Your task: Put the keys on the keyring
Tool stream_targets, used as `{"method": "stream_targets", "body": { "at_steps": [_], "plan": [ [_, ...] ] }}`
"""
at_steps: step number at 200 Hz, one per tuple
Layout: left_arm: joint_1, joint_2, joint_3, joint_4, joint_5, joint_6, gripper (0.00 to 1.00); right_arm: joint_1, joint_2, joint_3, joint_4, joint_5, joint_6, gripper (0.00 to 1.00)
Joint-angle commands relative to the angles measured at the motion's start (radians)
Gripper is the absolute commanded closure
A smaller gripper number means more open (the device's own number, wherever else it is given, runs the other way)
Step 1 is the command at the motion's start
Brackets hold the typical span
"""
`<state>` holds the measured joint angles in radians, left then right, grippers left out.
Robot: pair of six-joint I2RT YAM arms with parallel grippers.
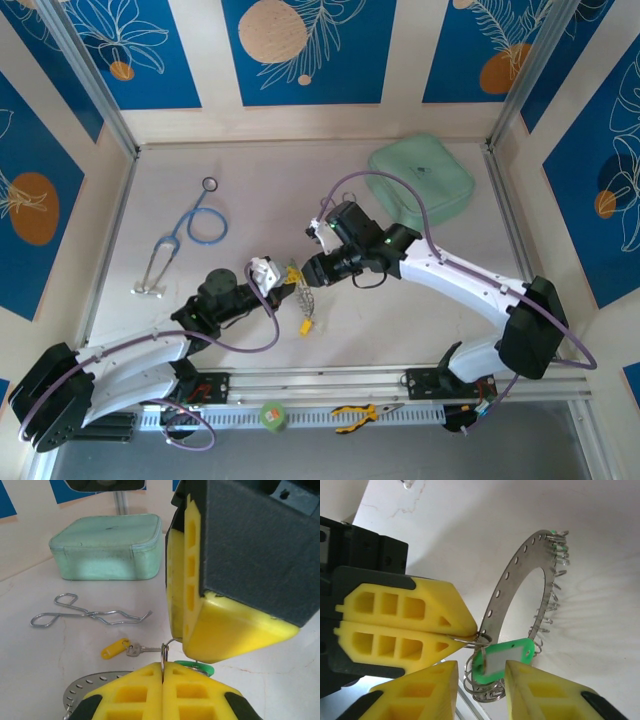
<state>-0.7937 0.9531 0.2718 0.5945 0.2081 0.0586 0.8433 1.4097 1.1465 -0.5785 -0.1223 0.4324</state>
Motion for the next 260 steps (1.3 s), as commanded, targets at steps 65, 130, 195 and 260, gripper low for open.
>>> {"method": "stream_targets", "body": {
  "at_steps": [65, 130, 195, 260],
  "plan": [
    [-0.011, -0.004, 0.003, 0.068, -0.002, -0.014, 1.0, -0.013, -0.112, -0.093, 0.112, -0.024, -0.096, 0.59],
    [-0.011, -0.005, -0.009, 0.08, -0.002, -0.037, 1.0, -0.045, -0.051, -0.072, 0.119, -0.136, -0.049, 0.68],
    [-0.01, -0.007, -0.013, 0.082, -0.004, -0.036, 1.0, -0.057, -0.027, -0.084, 0.165, -0.18, -0.017, 0.74],
    [-0.011, -0.005, -0.009, 0.082, -0.003, -0.032, 1.0, -0.066, -0.025, -0.085, 0.128, -0.109, -0.014, 0.69]
  ]
}}
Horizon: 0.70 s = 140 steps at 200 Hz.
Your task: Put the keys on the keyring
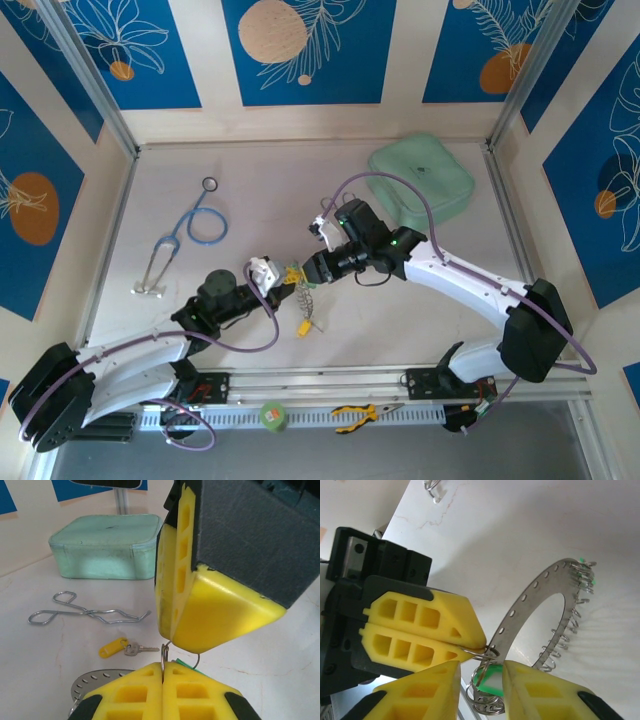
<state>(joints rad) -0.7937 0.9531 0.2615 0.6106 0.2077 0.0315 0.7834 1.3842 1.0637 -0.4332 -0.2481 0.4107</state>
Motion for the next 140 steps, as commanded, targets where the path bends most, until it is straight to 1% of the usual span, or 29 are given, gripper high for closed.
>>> {"method": "stream_targets", "body": {
  "at_steps": [1, 29, 48, 80, 140],
  "plan": [
    [-0.011, -0.005, 0.001, 0.066, -0.002, -0.005, 1.0, -0.006, 0.001, -0.002, -0.017, 0.017, 0.008, 0.69],
    [-0.01, -0.004, 0.002, 0.068, -0.002, -0.004, 1.0, -0.004, 0.006, -0.001, -0.004, -0.02, 0.011, 0.71],
    [-0.01, -0.004, 0.002, 0.069, -0.005, -0.005, 1.0, -0.001, 0.011, 0.001, 0.002, -0.042, 0.011, 0.75],
    [-0.01, -0.002, 0.002, 0.071, -0.005, -0.004, 1.0, -0.001, 0.012, 0.001, -0.004, -0.043, 0.01, 0.85],
    [-0.011, -0.007, 0.002, 0.081, -0.002, -0.01, 1.0, -0.004, 0.016, 0.004, -0.004, -0.043, 0.017, 0.98]
  ]
}}
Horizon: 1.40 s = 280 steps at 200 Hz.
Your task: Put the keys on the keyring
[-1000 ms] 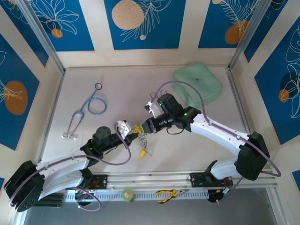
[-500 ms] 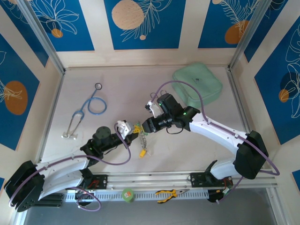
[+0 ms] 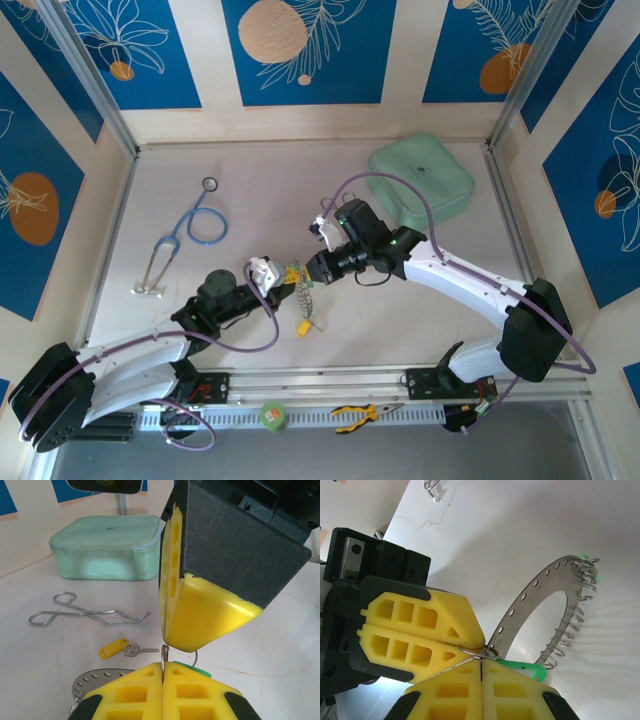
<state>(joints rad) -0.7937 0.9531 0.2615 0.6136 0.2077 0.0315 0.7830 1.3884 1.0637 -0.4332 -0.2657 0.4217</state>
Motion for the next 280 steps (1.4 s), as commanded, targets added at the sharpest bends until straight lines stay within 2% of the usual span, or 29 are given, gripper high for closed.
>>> {"method": "stream_targets", "body": {
  "at_steps": [1, 50, 123, 135, 144, 152, 173, 199, 214, 238, 255, 280],
  "plan": [
    [-0.011, -0.007, 0.002, 0.078, -0.002, -0.01, 1.0, -0.004, 0.011, 0.004, -0.004, -0.025, 0.006, 0.98],
    [-0.011, -0.017, -0.001, 0.095, -0.002, -0.016, 1.0, -0.029, 0.007, -0.014, -0.021, -0.015, 0.012, 1.0],
    [-0.01, -0.012, 0.003, 0.1, -0.002, -0.018, 1.0, -0.039, 0.036, -0.027, 0.02, -0.125, 0.026, 1.0],
    [-0.01, -0.007, 0.008, 0.095, -0.002, -0.016, 1.0, -0.039, 0.045, -0.023, 0.016, -0.146, 0.02, 0.94],
    [-0.01, -0.004, 0.009, 0.099, -0.002, -0.016, 1.0, -0.04, 0.049, -0.019, 0.012, -0.159, 0.014, 0.82],
    [-0.01, -0.001, 0.008, 0.103, -0.001, -0.015, 1.0, -0.043, 0.049, -0.014, 0.003, -0.161, 0.005, 0.75],
    [-0.011, 0.005, 0.008, 0.113, -0.004, -0.009, 1.0, -0.068, 0.035, 0.0, -0.033, -0.138, -0.032, 0.66],
    [-0.01, 0.013, 0.004, 0.137, -0.002, -0.023, 1.0, -0.094, -0.014, 0.002, -0.038, -0.073, -0.113, 0.63],
    [-0.011, 0.023, -0.004, 0.171, 0.002, -0.04, 1.0, -0.093, -0.061, -0.033, 0.016, -0.039, -0.192, 0.63],
    [-0.01, 0.044, -0.017, 0.236, 0.02, -0.072, 1.0, -0.087, -0.152, -0.16, 0.202, -0.068, -0.342, 0.62],
    [-0.01, 0.051, -0.022, 0.26, 0.041, -0.083, 1.0, -0.076, -0.194, -0.235, 0.296, -0.111, -0.504, 0.62],
    [-0.01, 0.054, -0.032, 0.291, 0.069, -0.094, 1.0, -0.09, -0.193, -0.257, 0.338, -0.144, -0.567, 0.63]
  ]
}}
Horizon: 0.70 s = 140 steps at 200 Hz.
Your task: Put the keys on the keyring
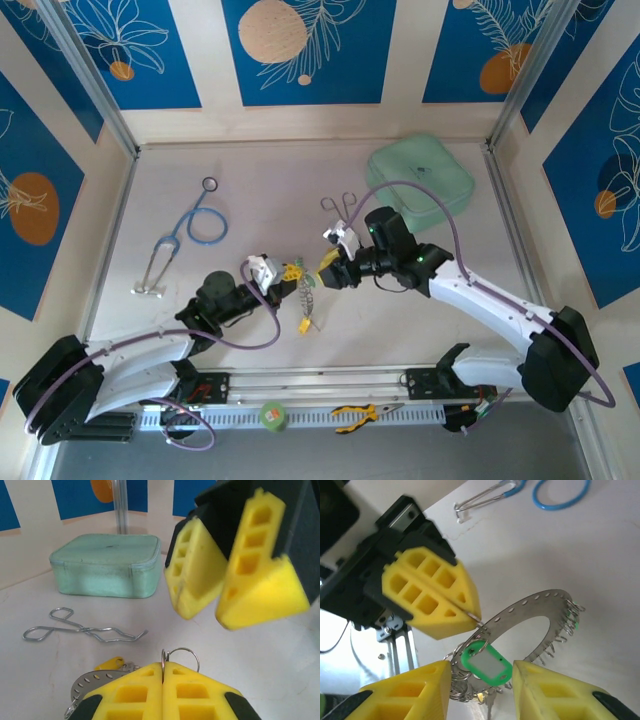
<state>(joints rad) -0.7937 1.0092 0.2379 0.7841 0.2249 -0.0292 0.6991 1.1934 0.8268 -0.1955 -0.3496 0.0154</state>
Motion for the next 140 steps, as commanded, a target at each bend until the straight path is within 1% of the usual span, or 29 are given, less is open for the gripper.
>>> {"method": "stream_targets", "body": {
  "at_steps": [1, 28, 54, 89, 118, 140],
  "plan": [
    [-0.01, -0.003, -0.008, 0.121, 0.054, -0.034, 1.0, -0.007, 0.003, -0.02, 0.101, -0.062, -0.161, 0.63],
    [-0.01, 0.006, -0.012, 0.141, 0.074, -0.043, 1.0, -0.013, 0.034, -0.014, 0.117, -0.137, -0.166, 0.64],
    [-0.011, 0.007, -0.014, 0.144, 0.075, -0.042, 1.0, -0.014, 0.052, -0.012, 0.131, -0.179, -0.142, 0.63],
    [-0.01, 0.006, -0.013, 0.139, 0.073, -0.037, 1.0, -0.012, 0.053, -0.014, 0.139, -0.181, -0.118, 0.62],
    [-0.01, 0.008, -0.014, 0.143, 0.077, -0.037, 1.0, -0.003, 0.076, -0.006, 0.129, -0.128, -0.111, 0.63],
    [-0.011, 0.008, -0.015, 0.142, 0.079, -0.039, 1.0, -0.001, 0.084, -0.006, 0.139, -0.12, -0.105, 0.65]
  ]
}}
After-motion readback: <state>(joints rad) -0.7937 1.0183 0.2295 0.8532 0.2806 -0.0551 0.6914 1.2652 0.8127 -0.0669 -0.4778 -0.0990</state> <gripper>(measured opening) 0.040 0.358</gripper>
